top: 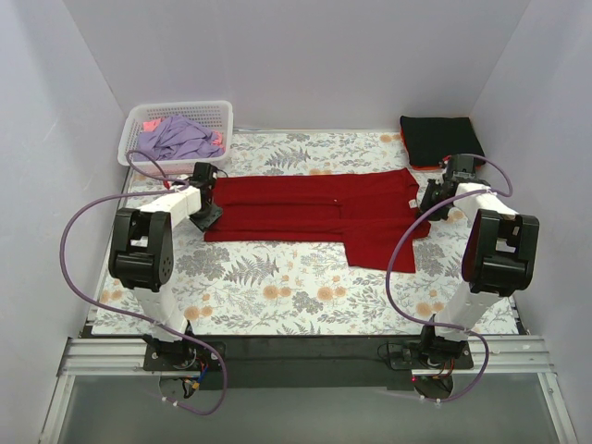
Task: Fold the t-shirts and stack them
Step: Fold the tshirt
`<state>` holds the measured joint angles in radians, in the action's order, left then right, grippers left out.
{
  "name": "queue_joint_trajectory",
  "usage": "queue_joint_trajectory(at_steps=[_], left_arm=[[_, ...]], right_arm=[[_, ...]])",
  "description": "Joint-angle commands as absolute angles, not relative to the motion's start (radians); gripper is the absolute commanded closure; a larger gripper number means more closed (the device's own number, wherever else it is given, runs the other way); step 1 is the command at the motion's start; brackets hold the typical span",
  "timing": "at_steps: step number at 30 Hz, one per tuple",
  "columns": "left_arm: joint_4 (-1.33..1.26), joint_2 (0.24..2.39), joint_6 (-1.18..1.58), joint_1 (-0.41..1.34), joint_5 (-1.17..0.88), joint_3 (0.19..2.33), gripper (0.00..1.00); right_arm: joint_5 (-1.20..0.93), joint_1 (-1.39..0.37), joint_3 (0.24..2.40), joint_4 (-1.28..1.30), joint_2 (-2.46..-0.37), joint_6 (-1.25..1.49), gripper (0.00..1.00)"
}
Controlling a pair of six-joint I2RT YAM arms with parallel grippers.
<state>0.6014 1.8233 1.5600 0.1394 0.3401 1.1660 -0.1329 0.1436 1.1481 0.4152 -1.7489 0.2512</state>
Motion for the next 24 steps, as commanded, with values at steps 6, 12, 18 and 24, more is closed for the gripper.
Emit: queue_joint_trajectory(at_steps=[6,12,18,24], left_arm=[[0.552,1.698,1.546,0.127,0.341,1.131,0.46],[0.551,1.589,1.497,0.127,0.311,1.103,0.29],[0.546,1.404,1.447,0.129,0.344,1.007,0.19],[0.517,1.217,1.402,0.129,0.324,0.89,0.21]], right_arm=[[-0.146,0.144,1.088,0.374,-1.622,0.248,0.66],[-0.127,0.12,1.0,0.393,-1.452,0.268,0.56],[-0.095,0.069,0.89,0.42,-1.287,0.268,0.52],[-0.106,0.052,0.812,0.44,-1.229,0.235,0.53]])
